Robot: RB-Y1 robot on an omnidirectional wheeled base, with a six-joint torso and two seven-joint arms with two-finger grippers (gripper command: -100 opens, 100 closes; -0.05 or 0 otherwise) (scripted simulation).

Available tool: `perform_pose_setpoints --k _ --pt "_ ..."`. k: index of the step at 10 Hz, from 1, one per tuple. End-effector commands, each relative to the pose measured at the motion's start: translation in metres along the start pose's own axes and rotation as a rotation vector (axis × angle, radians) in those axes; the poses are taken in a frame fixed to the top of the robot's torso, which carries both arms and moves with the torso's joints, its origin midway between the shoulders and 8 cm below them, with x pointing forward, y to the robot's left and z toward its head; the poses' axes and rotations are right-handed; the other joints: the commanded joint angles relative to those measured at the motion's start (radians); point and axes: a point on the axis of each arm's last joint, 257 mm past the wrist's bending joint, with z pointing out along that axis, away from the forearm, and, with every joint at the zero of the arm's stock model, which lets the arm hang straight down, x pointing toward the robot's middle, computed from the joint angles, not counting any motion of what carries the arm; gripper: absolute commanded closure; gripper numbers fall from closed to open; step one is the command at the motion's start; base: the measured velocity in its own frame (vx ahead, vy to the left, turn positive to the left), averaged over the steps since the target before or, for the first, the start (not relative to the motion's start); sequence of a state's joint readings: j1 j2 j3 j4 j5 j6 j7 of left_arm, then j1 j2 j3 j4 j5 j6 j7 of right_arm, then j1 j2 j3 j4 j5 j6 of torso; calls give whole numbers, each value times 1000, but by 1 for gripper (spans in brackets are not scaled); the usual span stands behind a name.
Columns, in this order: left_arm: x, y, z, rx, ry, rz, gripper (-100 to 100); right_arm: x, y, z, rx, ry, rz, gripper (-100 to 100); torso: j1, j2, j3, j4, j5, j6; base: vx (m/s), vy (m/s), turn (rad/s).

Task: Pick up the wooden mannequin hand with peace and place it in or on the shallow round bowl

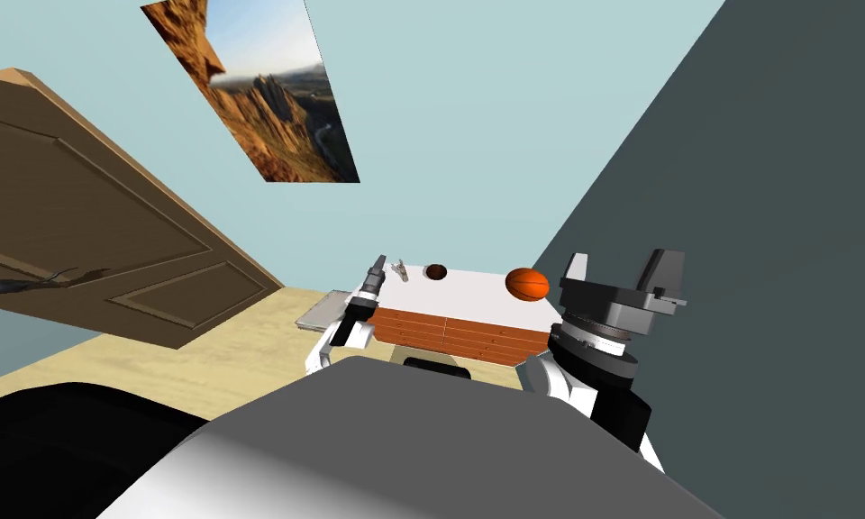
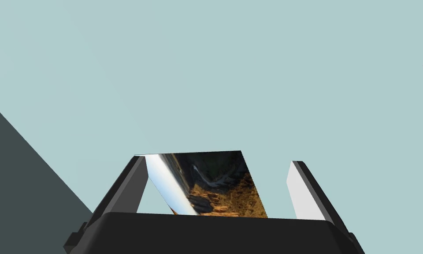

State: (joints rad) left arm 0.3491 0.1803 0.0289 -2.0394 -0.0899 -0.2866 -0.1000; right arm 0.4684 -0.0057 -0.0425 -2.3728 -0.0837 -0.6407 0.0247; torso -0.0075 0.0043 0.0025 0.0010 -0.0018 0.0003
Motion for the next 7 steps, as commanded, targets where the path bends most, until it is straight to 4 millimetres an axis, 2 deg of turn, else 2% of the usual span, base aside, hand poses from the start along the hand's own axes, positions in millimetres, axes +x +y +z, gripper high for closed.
perform_pose_setpoints --k 1,3,4,6,7 --pt "-2 13 3 -25 6 21 -100 0 0 0 0 0 0 0 0 0 0 0 0 0 -44 -117 -49" --pt "-8 44 9 -88 20 89 -100 0 0 0 0 0 0 0 0 -1 0 0 0 0 -46 -144 -142" --pt "-8 48 8 -97 21 89 -100 0 0 0 0 0 0 0 -2 0 0 0 -1 0 -46 -128 -45" --pt "-18 79 14 -163 30 158 -100 0 0 0 0 0 0 0 1 -1 0 0 0 0 -36 -118 -143" --pt "-17 85 12 -175 32 157 -100 0 0 0 0 0 0 0 0 0 0 0 0 0 -33 -109 -40"
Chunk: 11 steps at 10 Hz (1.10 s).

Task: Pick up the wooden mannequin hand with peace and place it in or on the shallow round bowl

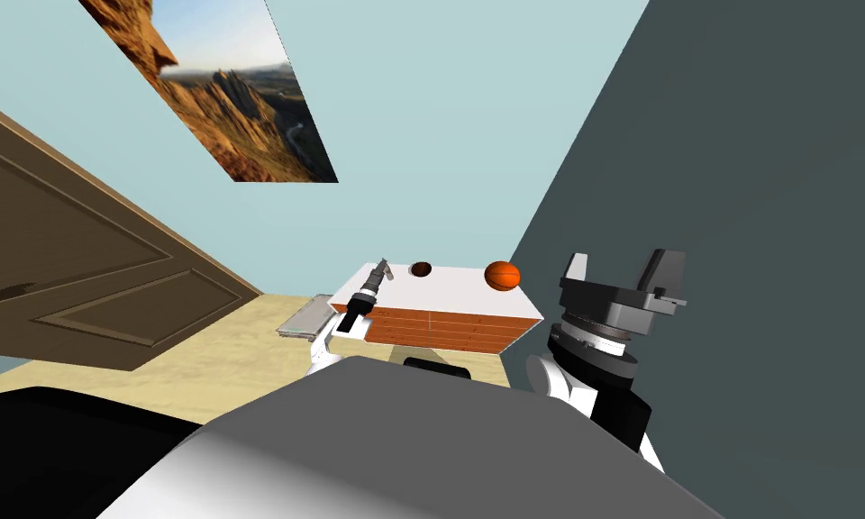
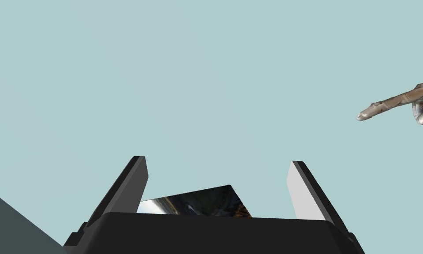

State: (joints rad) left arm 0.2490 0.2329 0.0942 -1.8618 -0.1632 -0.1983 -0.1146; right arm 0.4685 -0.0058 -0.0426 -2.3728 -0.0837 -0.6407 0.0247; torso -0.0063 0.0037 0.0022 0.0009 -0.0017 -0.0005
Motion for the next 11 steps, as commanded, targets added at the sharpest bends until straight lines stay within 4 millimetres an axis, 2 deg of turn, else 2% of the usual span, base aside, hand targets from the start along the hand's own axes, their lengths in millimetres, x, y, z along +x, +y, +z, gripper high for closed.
perform_pose_setpoints --k 1,6,7,10,11 --pt "-6 20 8 -41 3 41 -100 0 0 0 0 0 0 0 0 0 0 0 0 0 -10 -124 -83" --pt "-14 63 15 -136 13 107 -100 0 0 0 0 0 0 0 2 -1 -1 0 1 0 -13 -75 -67" --pt "-20 81 18 -177 14 140 -100 0 0 0 0 0 0 0 3 -2 -1 0 0 0 -7 -80 -88" --pt "-33 116 25 -259 15 202 -100 0 0 0 0 0 0 0 3 -1 -1 0 0 0 -11 -81 -77" --pt "-32 120 23 -268 17 201 -100 0 0 0 0 0 0 0 3 -1 -1 0 1 0 -1 -53 -34"
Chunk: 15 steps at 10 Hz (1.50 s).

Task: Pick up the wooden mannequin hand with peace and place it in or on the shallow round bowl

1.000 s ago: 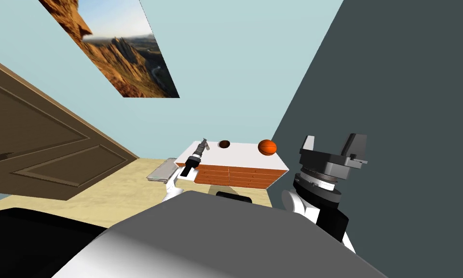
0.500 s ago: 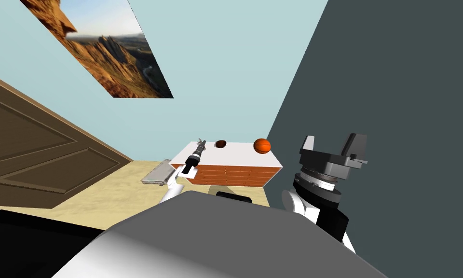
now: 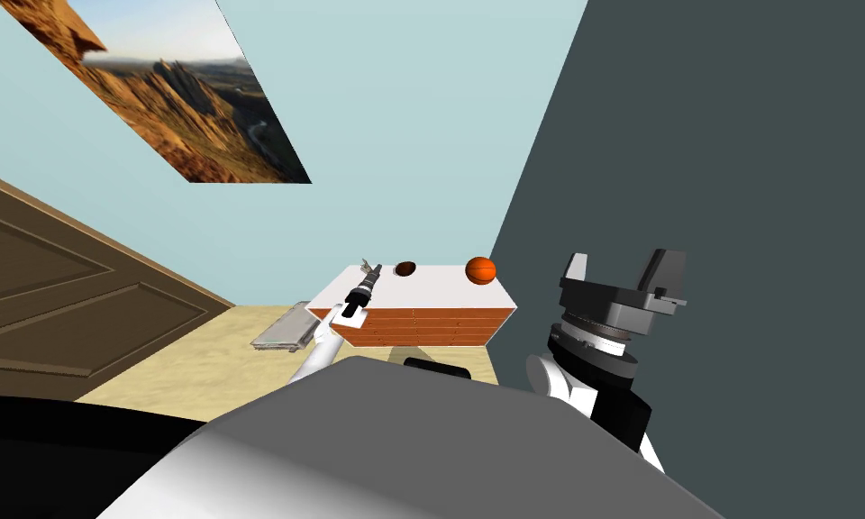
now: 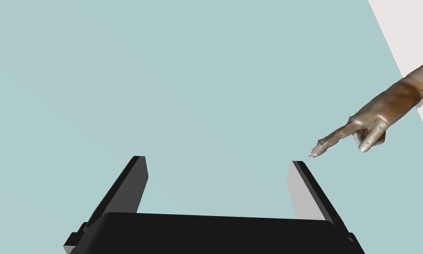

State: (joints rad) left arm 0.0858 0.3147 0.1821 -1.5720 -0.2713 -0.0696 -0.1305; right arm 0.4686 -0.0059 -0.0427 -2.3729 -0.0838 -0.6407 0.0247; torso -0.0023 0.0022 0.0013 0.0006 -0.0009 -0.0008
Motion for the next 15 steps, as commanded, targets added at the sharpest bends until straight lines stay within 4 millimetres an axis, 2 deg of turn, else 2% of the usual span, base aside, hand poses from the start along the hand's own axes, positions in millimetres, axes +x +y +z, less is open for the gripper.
perform_pose_setpoints --k 1,2,4,5,6,7,9,12,14,15 --pt "-5 18 7 -45 -1 33 -100 0 0 0 0 0 0 0 0 0 0 0 0 0 7 -56 -60" --pt "-3 23 6 -55 3 33 -100 0 0 0 0 0 0 0 0 -1 0 0 0 0 8 -41 -32" --pt "-13 50 18 -126 -1 84 -100 0 0 0 0 0 0 0 1 -1 -1 0 0 0 14 -54 -71" --pt "-10 58 17 -142 6 84 -100 0 0 0 0 0 0 0 0 -1 -1 0 0 0 6 -43 -21" --pt "-17 65 23 -166 0 107 -100 0 0 0 0 0 0 0 1 -1 0 0 0 0 3 -40 -34" --pt "-13 74 21 -184 8 107 -100 0 0 0 0 0 0 0 1 -1 0 0 0 0 6 -25 -22" --pt "-23 98 29 -252 6 148 -100 0 0 0 0 0 0 0 3 -1 -1 0 1 0 22 -25 -44" --pt "-23 119 29 -305 16 165 -100 0 0 0 0 0 0 0 3 -2 -1 0 1 0 20 -11 -11" --pt "-33 136 36 -361 14 199 -100 0 0 0 0 0 0 0 4 -2 -1 0 1 0 32 7 -10" --pt "-30 143 33 -375 21 198 -100 0 0 0 0 0 0 0 5 -2 -1 0 1 0 29 12 -5"
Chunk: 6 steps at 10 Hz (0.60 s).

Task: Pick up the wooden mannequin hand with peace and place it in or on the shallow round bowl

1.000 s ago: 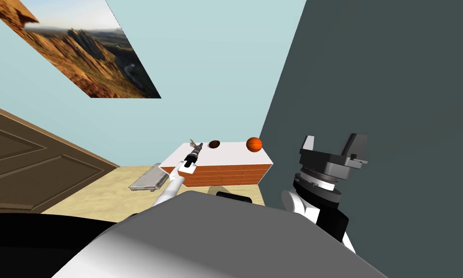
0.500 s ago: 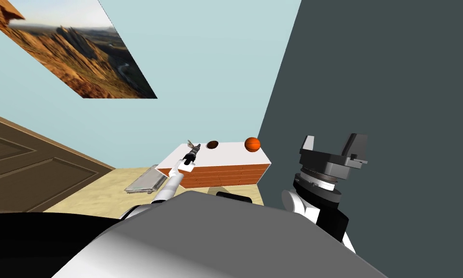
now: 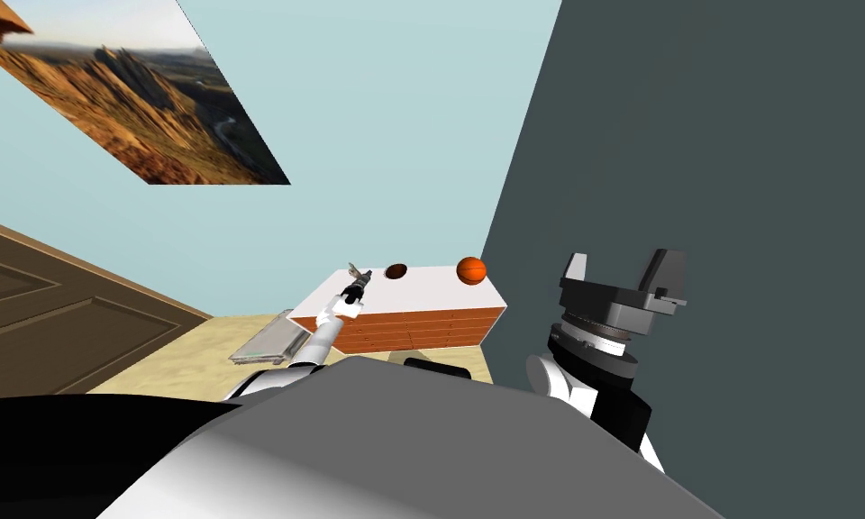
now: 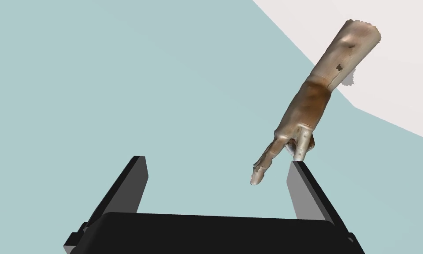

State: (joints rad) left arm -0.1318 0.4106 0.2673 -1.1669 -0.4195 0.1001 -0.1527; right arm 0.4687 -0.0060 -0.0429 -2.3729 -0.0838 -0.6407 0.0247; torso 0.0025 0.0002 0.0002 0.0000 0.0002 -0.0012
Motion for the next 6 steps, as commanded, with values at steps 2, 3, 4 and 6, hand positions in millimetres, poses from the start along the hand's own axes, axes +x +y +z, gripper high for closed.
perform_pose_setpoints --k 2,3,4,6 --pt "3 15 7 -44 9 18 -100 0 0 0 0 0 0 0 0 1 1 0 0 0 13 12 2" --pt "-2 20 12 -65 6 31 -100 0 0 0 0 0 0 0 0 1 1 0 0 0 28 37 6" --pt "3 27 11 -79 15 32 -100 0 0 0 0 0 0 0 1 0 0 0 0 0 37 31 -1" --pt "2 36 15 -108 20 45 -100 0 0 0 0 0 0 0 1 0 0 0 0 0 33 18 10"
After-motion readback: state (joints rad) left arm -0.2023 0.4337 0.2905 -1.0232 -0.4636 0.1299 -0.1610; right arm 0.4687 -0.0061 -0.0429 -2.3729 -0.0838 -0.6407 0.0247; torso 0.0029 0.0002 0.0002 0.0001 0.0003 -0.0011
